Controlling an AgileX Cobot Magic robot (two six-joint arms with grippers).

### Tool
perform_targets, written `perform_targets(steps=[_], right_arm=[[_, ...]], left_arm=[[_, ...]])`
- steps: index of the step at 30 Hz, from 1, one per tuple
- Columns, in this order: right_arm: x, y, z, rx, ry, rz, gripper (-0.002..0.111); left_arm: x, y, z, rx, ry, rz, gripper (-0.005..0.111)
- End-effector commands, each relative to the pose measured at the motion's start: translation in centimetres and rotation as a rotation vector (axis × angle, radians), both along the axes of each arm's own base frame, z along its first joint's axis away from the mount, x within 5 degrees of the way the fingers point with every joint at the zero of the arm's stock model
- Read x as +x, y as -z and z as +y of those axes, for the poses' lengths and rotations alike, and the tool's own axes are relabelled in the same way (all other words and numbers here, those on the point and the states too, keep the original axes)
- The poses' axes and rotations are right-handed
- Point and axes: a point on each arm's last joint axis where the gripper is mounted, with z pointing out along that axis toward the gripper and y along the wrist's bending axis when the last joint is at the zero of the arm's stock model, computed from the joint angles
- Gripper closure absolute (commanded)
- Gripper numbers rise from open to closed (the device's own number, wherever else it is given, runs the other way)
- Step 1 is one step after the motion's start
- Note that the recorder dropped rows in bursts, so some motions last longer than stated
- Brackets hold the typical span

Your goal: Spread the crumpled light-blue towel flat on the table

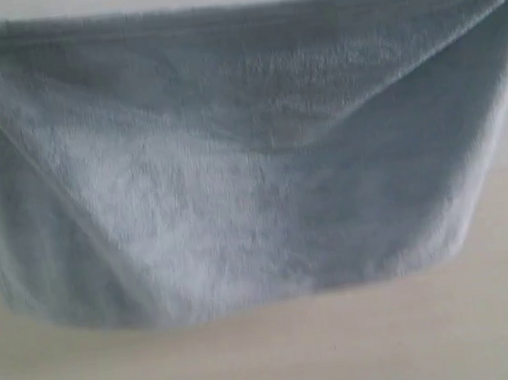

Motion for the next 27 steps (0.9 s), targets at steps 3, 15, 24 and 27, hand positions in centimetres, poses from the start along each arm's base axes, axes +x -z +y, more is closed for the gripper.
perform_targets(steps=[3,15,24,27], right_arm=[[0.3,1.0,-1.0,-0.050,0.115,0.170,0.108],[-0.9,15.5,-1.7,-0.161,0.185,0.744,0.108],[-3.5,20.4,-1.9,-0.157,0.207,0.910,0.108],[-4.3,21.5,-2.1,-0.162,0.214,0.962,0.108]], left_arm=[[0.6,0.4,-0.8,0.103,0.084,0.146,0.103],[-2.3,13.4,-0.6,0.148,0.129,0.607,0.103],[-4.7,17.4,-0.5,0.163,0.176,0.821,0.103],[-5.1,17.6,-0.6,0.159,0.192,0.865,0.102]])
